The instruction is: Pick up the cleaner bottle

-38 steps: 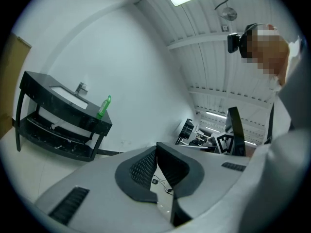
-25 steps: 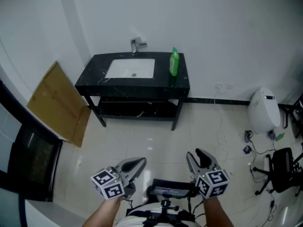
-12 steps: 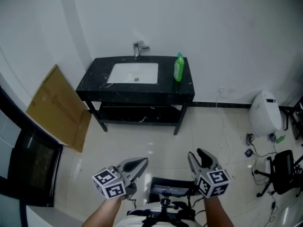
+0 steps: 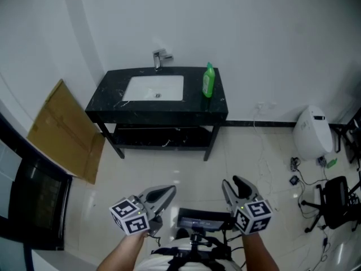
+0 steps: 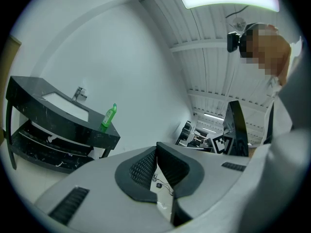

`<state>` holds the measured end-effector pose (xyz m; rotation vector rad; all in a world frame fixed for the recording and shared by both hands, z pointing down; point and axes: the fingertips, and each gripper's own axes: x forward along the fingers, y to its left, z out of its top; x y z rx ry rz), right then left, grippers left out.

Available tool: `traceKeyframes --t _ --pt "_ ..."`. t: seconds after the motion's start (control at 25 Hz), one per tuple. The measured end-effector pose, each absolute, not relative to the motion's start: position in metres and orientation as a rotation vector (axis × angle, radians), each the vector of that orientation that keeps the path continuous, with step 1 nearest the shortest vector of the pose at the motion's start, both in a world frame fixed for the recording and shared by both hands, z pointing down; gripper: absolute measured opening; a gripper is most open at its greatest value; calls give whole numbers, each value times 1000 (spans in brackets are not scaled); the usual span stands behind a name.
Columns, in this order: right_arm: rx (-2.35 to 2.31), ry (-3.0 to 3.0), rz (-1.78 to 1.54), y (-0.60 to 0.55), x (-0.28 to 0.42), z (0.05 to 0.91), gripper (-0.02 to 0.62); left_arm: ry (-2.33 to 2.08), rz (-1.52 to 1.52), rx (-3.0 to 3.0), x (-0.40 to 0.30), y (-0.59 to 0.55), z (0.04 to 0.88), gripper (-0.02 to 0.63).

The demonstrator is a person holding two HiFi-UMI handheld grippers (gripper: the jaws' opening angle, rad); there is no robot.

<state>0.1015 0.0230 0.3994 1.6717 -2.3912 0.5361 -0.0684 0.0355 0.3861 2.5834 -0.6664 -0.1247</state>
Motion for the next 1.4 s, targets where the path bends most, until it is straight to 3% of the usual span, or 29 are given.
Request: traceKeyframes --t 1.4 --pt "1570 -2481 569 -28 169 402 167 -805 -124 2550 1 -5 385 -5"
